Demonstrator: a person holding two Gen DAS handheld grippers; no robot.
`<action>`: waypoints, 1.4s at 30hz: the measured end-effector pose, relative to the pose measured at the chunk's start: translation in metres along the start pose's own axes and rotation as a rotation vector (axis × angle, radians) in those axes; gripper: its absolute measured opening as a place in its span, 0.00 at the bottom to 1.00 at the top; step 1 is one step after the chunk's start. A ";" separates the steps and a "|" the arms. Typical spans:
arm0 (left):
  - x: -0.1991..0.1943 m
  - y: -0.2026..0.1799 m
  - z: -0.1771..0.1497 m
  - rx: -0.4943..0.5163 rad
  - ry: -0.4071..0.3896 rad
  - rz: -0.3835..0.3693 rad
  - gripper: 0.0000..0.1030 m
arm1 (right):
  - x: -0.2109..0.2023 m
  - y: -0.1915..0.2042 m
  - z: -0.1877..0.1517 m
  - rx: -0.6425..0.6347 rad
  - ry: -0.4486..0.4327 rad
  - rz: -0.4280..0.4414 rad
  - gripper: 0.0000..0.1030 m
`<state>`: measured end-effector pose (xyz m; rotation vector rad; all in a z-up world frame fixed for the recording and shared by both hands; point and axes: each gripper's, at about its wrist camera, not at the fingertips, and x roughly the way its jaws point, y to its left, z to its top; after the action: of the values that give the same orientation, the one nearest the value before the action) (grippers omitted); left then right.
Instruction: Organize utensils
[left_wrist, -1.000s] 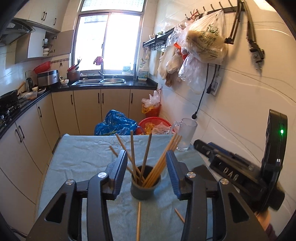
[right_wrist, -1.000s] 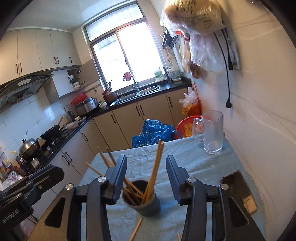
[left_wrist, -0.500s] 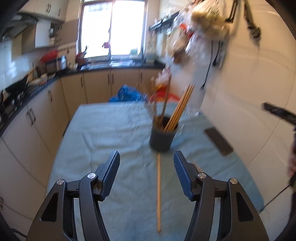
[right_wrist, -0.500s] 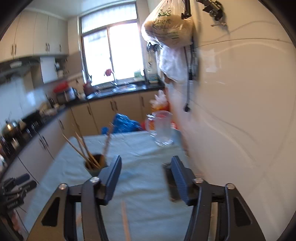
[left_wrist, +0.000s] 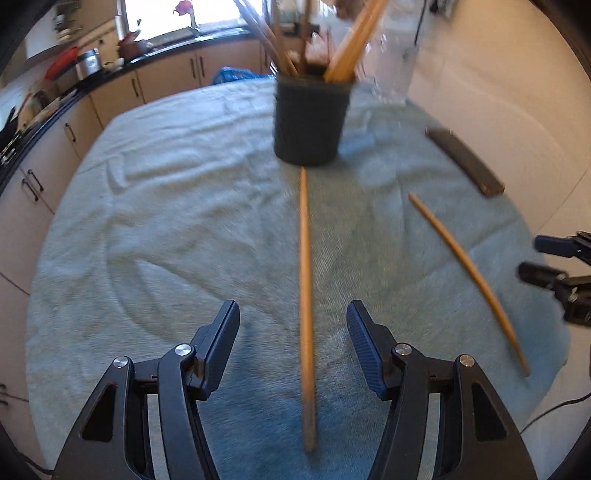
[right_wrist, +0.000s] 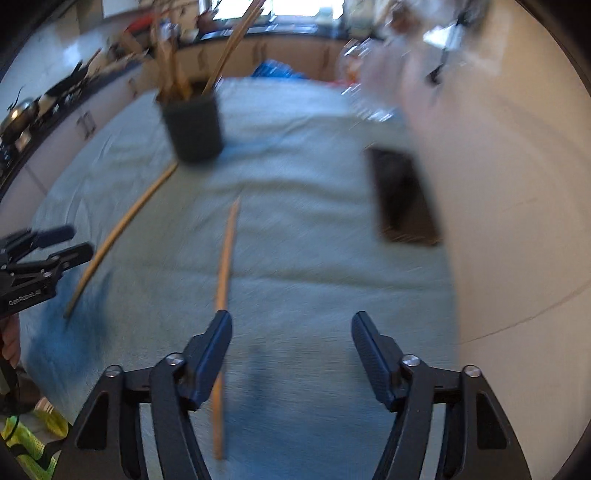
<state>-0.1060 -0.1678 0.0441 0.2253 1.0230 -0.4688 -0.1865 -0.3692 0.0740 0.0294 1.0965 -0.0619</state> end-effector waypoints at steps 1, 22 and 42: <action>0.005 -0.001 0.000 0.000 0.011 0.004 0.55 | 0.011 0.006 -0.001 -0.002 0.018 0.026 0.63; -0.001 0.004 -0.004 -0.050 0.126 -0.103 0.17 | 0.042 0.042 0.008 0.030 0.049 0.103 0.26; 0.038 -0.001 0.042 -0.028 0.097 -0.067 0.15 | 0.071 0.050 0.064 0.019 0.059 0.023 0.13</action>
<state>-0.0578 -0.1954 0.0328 0.1907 1.1344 -0.5078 -0.0937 -0.3256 0.0395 0.0612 1.1541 -0.0510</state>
